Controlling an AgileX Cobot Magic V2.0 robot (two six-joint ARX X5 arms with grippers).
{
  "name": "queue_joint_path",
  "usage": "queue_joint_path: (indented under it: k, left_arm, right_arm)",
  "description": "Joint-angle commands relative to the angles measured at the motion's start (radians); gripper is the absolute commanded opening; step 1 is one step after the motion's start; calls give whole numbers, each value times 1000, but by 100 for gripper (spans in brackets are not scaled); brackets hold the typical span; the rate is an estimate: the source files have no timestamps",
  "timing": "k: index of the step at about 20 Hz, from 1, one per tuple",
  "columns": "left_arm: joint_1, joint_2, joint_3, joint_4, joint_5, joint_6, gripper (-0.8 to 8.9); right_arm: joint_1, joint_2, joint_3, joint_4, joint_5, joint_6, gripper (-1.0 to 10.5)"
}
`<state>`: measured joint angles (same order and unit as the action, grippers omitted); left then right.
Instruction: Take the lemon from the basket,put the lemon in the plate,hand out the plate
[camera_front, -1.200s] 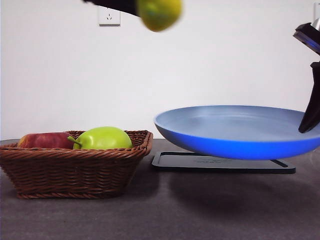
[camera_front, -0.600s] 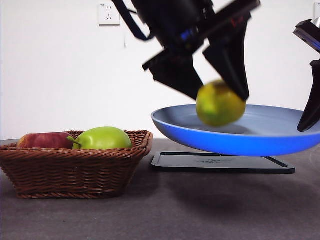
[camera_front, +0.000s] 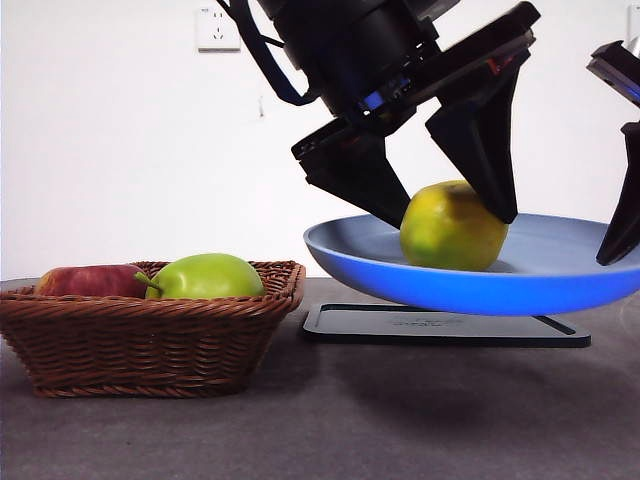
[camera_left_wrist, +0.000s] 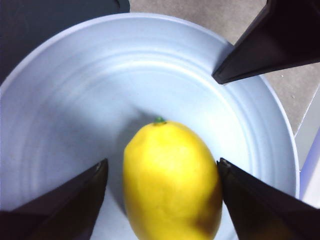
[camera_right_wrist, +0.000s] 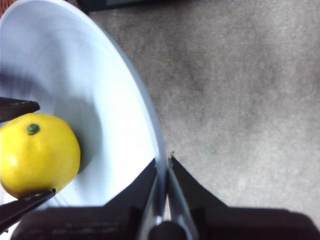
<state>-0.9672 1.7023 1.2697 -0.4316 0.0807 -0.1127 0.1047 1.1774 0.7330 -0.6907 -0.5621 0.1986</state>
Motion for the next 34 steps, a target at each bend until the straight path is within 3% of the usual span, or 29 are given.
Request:
queue_joint_path:
  k: [1, 5, 11, 18, 25, 34]
  left_arm:
    - [-12, -17, 16, -7, 0, 2, 382]
    - [-11, -130, 16, -52, 2, 5, 382]
    - [29, -354, 16, -198, -10, 10, 382]
    - [53, -509, 16, -351, -83, 10, 378]
    - [53, -516, 16, -397, -114, 5, 378]
    - [53, -514, 16, -360, -113, 0, 378]
  right_arm:
    - [2, 8, 13, 9, -14, 21, 3]
    - [1, 9, 13, 24, 31, 51, 3]
    - [-1, 54, 28, 209, 38, 204, 3]
    - [-35, 396, 278, 215, 20, 209, 3]
    - [-40, 682, 557, 209, -4, 216, 3]
    - [-45, 766, 581, 177, 142, 195, 3]
